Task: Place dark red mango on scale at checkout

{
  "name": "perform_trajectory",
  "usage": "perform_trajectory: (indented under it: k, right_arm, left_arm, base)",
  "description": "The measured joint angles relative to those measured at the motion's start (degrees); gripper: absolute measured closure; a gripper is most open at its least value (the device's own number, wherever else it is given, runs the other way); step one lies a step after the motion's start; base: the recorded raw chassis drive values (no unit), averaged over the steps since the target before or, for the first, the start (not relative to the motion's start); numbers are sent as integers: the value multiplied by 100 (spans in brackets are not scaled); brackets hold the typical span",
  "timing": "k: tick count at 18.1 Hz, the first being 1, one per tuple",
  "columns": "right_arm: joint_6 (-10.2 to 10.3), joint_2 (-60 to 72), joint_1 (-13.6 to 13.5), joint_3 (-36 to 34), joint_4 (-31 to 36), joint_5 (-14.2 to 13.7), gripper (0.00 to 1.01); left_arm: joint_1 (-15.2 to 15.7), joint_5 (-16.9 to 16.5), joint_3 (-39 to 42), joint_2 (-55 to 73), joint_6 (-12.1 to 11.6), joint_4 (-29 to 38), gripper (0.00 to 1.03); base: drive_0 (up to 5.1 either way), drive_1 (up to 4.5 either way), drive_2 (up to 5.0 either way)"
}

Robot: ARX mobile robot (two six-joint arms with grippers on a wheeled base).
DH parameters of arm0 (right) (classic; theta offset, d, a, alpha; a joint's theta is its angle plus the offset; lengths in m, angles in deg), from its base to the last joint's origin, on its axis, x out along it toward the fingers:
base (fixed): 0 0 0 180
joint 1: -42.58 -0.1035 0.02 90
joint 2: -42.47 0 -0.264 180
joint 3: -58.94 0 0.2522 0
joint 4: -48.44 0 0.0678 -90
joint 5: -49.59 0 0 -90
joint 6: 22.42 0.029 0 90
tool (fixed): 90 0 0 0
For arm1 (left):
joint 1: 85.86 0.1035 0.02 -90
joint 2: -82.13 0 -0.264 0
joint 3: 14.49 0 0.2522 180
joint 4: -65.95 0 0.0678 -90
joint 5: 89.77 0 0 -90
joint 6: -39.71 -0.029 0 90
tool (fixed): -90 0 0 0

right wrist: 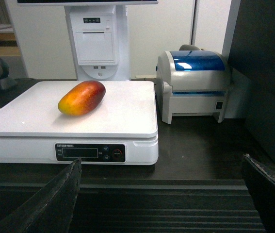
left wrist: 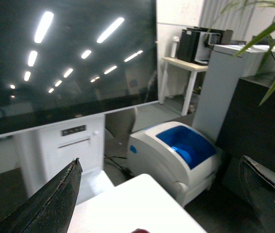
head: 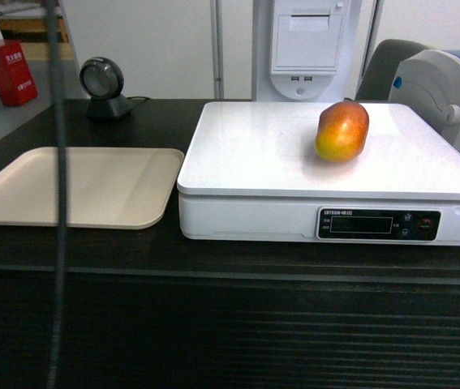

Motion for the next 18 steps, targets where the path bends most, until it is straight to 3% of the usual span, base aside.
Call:
perform_trajectory:
  k: [4, 6, 7, 8, 11, 13, 16, 18]
  right_arm:
    - [0, 0, 0, 0, 0, 0, 3]
    - [-2, 0, 0, 0, 2, 4, 3]
    - [0, 0, 0, 0, 0, 0, 3]
    - [0, 0, 0, 0, -2, 2, 3]
    - [0, 0, 0, 0, -2, -4, 3]
    - [-2, 0, 0, 0, 2, 4, 3]
    - [0, 0, 0, 0, -2, 0, 3]
    - [0, 0, 0, 0, 0, 2, 3]
  left_arm:
    - [903, 74, 1355, -1259, -275, 181, 5]
    - [1115, 1353, 1912, -2009, -503, -341, 18]
    - [1338, 1932, 2688, -2710, -592, -251, 28]
    - [1443, 2017, 2944, -2944, -601, -219, 32]
    - [1722, 1969, 3569, -3534, -636, -101, 41]
    - [2041, 1893, 4944, -4572, -640, 439, 65]
    - [2105, 1600, 6369, -4999, -645, 841, 99]
    - [2269, 1519, 6924, -5486, -660, 1110, 101]
  base:
    - [0, 0, 0]
    - [0, 0, 0]
    - [0, 0, 0]
    - [0, 0, 0]
    - [0, 0, 0]
    - [0, 0, 0]
    - [0, 0, 0]
    - [0, 0, 0]
